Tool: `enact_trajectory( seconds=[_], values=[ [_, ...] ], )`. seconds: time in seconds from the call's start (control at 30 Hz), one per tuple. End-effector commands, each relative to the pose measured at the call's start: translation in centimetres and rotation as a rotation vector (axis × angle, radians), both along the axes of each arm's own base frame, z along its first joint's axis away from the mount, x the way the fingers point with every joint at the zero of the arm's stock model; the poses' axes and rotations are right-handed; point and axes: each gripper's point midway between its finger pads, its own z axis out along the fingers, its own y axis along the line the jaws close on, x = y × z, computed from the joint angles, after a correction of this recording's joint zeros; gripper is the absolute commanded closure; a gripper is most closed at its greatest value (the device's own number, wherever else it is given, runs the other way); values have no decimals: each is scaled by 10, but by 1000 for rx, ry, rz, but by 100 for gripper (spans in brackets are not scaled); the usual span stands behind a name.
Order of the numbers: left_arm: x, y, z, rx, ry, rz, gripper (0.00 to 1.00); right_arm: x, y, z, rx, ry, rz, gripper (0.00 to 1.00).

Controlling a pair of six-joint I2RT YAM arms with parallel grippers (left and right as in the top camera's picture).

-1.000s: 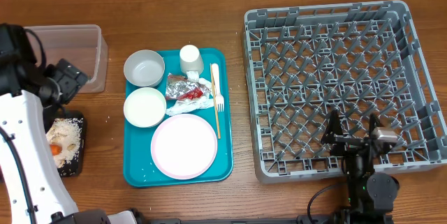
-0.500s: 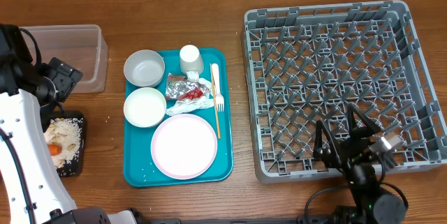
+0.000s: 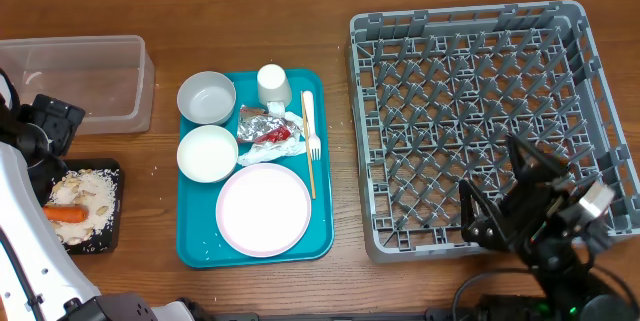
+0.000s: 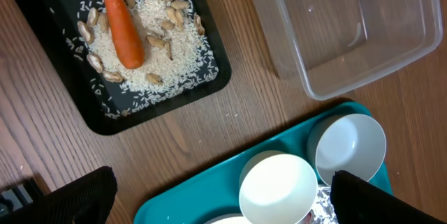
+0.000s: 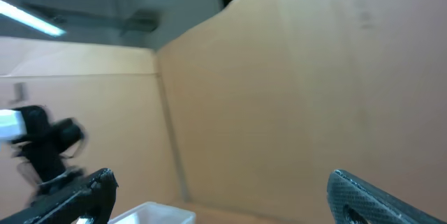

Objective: Sort waste into correct bins and load items into the dishwasher rack
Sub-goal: 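Reach the right gripper left from the dish rack to the white plate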

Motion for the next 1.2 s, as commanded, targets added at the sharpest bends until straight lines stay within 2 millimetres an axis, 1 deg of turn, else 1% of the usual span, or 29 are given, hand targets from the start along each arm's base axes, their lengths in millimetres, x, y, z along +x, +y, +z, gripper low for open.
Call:
enact_trajectory(
  seconds=[0.0,0.1,0.17,0.2,0.23,0.27,0.3,0.37,0.4,0.5,0.57,0.67,0.7,0.73,0.77,0.83,0.93,1.03,1.1,1.17],
  values=[
    [5,-2,2,-29,-25,25,0,5,22,25,-80,25,148,0],
    [7,-6,2,-54,-39,38,0,19,44,48,-154,32,280,0],
    [7,-5,2,-52,-42,39,0,30,61,57,-198,31,353,0],
    [8,-5,2,-51,-42,38,0,37,71,61,-214,35,383,0],
    [7,-5,2,-52,-41,38,0,45,87,63,-253,32,425,1],
    [7,-5,2,-51,-41,38,0,48,93,63,-269,32,439,0],
    [7,-5,2,-49,-40,39,0,54,105,63,-295,40,461,0],
    [7,-4,2,-46,-39,42,0,75,129,57,-338,111,463,0],
    [7,-4,2,-47,-39,43,0,87,139,50,-365,160,443,0],
    [5,-1,1,-45,-35,51,0,126,164,19,-447,353,336,0],
    [2,4,0,-40,-28,68,0,141,180,-6,-515,461,295,0],
    [-6,18,0,-17,-15,113,0,148,205,-43,-624,564,295,0],
    [-9,23,0,-10,-15,133,0,150,211,-59,-659,611,286,0],
    [-14,29,0,-1,-11,154,0,153,216,-80,-703,666,265,0],
    [-15,31,0,0,-10,162,0,154,217,-90,-725,692,253,0],
    [-19,34,0,0,-6,169,0,153,222,-123,-791,771,250,0],
    [-19,34,0,0,-7,168,0,143,229,-168,-872,889,298,0],
    [-19,34,0,0,-7,168,0,133,230,-212,-955,1007,324,0],
    [-19,34,0,0,-7,168,0,129,231,-230,-982,1055,340,0],
    [-19,34,0,0,-7,168,0,124,237,-235,-972,1075,386,0]
  ],
)
